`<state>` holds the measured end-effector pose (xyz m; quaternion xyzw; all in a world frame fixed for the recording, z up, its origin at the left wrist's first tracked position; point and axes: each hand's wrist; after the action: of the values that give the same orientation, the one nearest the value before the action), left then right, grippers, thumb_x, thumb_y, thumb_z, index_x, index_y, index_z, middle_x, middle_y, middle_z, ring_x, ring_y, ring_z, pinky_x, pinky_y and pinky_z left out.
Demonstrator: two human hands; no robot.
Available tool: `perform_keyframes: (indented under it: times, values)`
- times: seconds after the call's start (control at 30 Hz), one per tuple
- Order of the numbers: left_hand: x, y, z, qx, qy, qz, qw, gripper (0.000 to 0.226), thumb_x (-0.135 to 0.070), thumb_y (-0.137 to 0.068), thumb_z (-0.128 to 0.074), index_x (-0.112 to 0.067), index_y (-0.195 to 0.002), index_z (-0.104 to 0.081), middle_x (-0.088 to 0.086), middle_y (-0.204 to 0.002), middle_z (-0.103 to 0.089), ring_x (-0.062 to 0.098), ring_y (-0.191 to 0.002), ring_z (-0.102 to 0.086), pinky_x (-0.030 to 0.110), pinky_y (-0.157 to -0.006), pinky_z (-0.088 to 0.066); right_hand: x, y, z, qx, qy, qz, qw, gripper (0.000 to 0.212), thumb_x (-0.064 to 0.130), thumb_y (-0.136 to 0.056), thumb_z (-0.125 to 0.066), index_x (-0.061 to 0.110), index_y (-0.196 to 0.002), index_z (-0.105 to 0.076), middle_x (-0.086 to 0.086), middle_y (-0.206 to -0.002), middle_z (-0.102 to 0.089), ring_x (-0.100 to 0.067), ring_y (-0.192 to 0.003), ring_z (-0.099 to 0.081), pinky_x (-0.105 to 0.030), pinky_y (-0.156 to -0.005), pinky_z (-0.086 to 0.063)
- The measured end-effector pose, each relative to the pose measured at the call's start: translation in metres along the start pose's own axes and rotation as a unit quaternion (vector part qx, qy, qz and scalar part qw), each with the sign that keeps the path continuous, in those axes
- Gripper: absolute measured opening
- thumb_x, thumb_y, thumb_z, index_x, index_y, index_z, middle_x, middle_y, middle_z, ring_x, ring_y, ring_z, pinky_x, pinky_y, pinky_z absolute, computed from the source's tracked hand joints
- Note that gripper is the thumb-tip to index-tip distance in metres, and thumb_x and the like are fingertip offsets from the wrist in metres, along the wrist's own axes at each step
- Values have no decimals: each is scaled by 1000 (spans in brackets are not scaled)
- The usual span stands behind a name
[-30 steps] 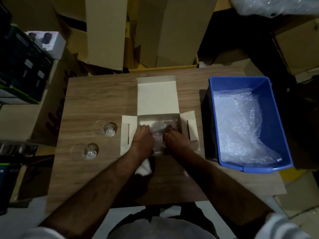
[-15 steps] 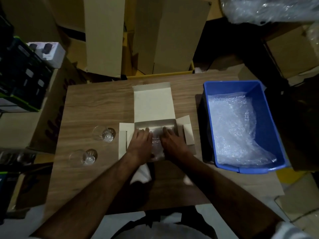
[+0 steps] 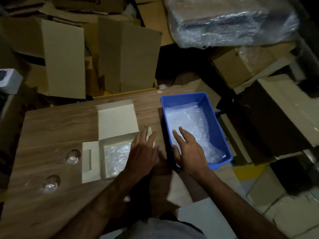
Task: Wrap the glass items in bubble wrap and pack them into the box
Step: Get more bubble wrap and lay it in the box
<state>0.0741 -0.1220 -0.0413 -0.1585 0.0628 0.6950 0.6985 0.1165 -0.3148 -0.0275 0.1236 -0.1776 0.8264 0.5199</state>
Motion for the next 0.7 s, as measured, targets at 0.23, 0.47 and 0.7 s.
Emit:
perform_keyframes:
  times: [0.23,0.47,0.7]
  values:
    - [-73,-39,-32,-39,14,-56,998,60,-33,-94,-51,-4,-146,-49,27,-159,-31,42,-143,-40,51,-111,-41,-78,11,16,175,85,-65,979,76,45,-95,-60,20,-159,-27,-19,-164,-23,-36,-146,-34,-41,-112,-39]
    - [-76,-51,-58,65,-32,0,997,74,-20,-81,-68,-6,-150,-44,25,-164,-18,44,-151,-22,58,-116,-33,-101,-23,4,318,147,-63,935,89,46,-91,-66,26,-160,-13,-19,-158,-26,-38,-133,-45,-48,-101,-46]
    - [-75,-51,-57,59,11,5,998,78,-7,-82,-58,-9,-156,-32,21,-167,-4,38,-155,1,57,-121,-20,-110,-43,-9,297,130,13,946,40,18,-101,-49,21,-141,-55,-11,-129,-55,-32,-114,-60,-44,-93,-53]
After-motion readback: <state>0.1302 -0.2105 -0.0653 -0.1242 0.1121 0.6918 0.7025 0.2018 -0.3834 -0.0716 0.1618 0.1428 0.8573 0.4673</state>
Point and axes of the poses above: each hand's wrist, its own y-axis away from the middle knuckle, its own z-axis out of the back of the hand, x = y × z
